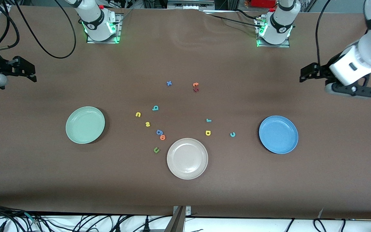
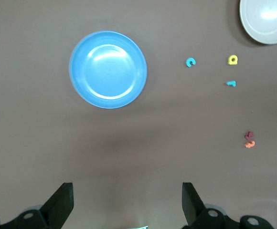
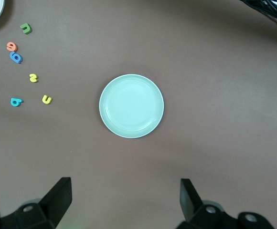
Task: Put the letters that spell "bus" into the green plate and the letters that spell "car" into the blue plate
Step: 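Grasp the teal c with the left gripper while the right gripper reaches letters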
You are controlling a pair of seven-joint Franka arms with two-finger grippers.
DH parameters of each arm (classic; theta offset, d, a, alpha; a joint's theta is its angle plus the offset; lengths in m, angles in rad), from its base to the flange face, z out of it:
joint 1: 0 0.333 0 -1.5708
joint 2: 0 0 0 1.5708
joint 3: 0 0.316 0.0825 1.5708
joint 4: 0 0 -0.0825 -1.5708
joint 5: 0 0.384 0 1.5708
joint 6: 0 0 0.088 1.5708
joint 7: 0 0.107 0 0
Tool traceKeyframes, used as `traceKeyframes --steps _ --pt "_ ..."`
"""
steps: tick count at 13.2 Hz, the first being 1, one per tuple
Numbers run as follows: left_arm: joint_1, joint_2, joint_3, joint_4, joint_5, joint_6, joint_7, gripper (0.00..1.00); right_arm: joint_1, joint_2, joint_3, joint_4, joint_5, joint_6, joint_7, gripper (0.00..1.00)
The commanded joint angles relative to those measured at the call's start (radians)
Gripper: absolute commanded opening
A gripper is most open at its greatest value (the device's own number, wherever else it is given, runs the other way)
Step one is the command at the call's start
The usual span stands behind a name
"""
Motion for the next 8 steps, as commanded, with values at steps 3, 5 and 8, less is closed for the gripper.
traceKeyframes --steps 3,5,8 --pt "-0.087 0.196 -0.017 0.024 -0.024 0.224 0.001 1.00 0.002 0.015 0.002 0.022 0.007 0.014 0.009 1.00" --pt "-0.142 0.299 -0.018 0.022 -0.021 0.341 0.003 1.00 0.002 0.029 0.002 0.013 0.010 0.050 0.009 1.00" --pt "-0.194 0.454 -0.018 0.053 -0.012 0.497 0.003 1.00 -0.001 0.061 0.005 -0.036 0.013 0.096 0.014 1.00"
